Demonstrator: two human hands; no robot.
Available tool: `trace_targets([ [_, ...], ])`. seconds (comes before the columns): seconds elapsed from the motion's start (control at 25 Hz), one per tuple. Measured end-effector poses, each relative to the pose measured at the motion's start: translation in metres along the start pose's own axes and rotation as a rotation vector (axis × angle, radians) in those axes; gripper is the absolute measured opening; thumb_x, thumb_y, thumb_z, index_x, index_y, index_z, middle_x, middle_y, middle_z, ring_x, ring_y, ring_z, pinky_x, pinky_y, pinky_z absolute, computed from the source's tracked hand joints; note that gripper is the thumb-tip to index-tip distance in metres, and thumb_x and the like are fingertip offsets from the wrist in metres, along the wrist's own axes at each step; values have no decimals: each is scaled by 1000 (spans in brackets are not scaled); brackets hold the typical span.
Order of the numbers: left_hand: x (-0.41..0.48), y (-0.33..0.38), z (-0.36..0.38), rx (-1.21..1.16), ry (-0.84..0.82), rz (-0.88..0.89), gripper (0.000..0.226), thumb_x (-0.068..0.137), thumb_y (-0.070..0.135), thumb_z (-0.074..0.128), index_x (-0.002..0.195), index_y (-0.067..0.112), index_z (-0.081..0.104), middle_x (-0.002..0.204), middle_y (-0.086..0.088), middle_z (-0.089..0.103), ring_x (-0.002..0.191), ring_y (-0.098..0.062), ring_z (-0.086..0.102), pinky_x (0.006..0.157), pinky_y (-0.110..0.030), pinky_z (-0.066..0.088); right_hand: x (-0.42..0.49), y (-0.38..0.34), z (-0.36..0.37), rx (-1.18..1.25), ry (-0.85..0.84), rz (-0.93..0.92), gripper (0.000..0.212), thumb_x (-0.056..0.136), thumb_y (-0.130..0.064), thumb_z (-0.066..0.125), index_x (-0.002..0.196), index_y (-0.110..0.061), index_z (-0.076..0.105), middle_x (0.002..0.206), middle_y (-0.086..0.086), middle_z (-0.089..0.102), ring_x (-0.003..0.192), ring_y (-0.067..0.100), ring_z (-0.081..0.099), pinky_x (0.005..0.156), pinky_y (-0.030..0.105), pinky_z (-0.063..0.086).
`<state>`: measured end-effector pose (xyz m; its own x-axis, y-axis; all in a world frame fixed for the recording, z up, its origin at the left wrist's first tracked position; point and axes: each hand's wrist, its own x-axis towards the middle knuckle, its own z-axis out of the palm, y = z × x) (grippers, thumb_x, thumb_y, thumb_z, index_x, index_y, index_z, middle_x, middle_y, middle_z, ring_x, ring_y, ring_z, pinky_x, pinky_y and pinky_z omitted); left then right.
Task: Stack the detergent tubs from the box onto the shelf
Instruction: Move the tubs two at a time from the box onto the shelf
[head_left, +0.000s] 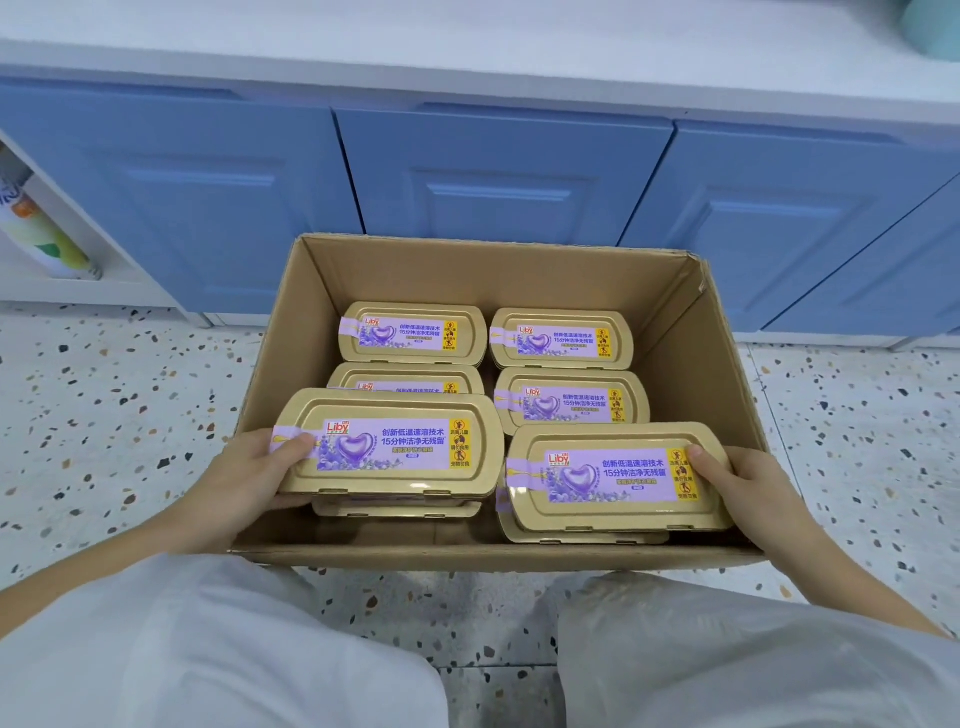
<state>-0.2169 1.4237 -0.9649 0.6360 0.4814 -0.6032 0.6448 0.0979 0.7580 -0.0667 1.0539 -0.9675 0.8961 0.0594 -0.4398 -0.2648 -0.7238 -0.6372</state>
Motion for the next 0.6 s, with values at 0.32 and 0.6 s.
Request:
trace_targets([
  [0.32, -8, 83, -41, 60, 140, 229, 19, 91, 23, 51, 82, 14, 65, 59, 8, 73, 66, -18, 68, 52, -16, 56, 5, -70, -61, 5, 190, -119, 46, 90, -35, 52, 71, 5, 61, 63, 16, 55, 57, 26, 43, 52, 32, 28],
  [0.6, -6, 213, -68, -6, 246, 408, 28, 89, 22, 54, 66, 10, 65, 41, 1, 65, 37, -11, 63, 39, -19, 52, 31, -201, -145, 139, 330, -352, 41, 87, -36, 56, 60, -7, 60, 56, 12, 54, 58, 20, 47, 52, 25, 32],
])
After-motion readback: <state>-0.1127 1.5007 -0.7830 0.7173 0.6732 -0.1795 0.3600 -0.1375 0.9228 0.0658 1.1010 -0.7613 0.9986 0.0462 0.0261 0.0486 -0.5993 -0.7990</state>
